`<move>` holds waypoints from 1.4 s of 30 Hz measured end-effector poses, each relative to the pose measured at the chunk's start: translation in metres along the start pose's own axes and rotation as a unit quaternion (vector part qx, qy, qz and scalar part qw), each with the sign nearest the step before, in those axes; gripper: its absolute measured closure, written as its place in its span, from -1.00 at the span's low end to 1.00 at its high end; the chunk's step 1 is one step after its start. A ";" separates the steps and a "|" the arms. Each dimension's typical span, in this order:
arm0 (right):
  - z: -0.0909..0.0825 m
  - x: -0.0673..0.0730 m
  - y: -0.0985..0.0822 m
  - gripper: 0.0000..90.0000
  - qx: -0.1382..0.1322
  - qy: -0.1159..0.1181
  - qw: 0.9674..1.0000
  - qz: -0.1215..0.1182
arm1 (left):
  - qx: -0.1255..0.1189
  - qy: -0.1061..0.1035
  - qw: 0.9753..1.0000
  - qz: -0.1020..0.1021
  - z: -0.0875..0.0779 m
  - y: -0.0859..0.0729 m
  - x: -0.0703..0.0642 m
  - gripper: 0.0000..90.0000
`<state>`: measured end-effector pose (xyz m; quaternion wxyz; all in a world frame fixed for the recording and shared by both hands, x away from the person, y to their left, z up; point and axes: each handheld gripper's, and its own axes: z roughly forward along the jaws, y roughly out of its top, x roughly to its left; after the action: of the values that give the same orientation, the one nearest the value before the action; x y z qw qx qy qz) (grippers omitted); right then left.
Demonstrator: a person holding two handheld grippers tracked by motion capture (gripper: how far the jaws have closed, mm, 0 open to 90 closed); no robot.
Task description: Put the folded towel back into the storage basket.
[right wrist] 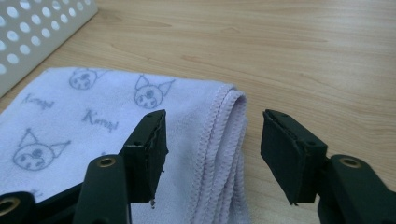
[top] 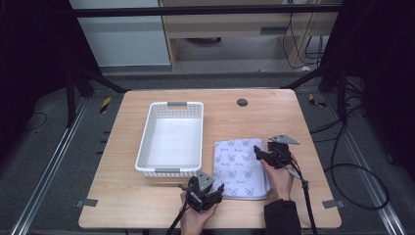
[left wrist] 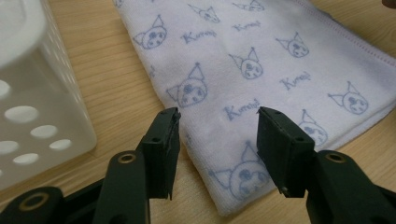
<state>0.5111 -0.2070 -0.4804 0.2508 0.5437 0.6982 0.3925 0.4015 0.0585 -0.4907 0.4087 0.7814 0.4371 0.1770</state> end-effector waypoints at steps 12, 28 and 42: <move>0.014 -0.002 -0.007 0.04 0.027 0.007 1.000 0.001 | 0.024 -0.001 1.000 -0.009 0.013 -0.003 0.001 0.00; 0.021 -0.003 -0.011 0.09 0.043 0.014 0.999 0.016 | 0.031 -0.008 0.999 -0.023 0.017 -0.004 0.002 -0.01; 0.023 -0.006 -0.012 0.40 0.048 0.046 0.997 0.048 | 0.038 -0.033 0.998 -0.035 0.018 -0.001 0.002 0.38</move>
<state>0.5236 -0.2081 -0.5034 0.1727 0.5692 0.7005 0.3943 0.4141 0.0517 -0.5027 0.3987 0.7860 0.4571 0.1192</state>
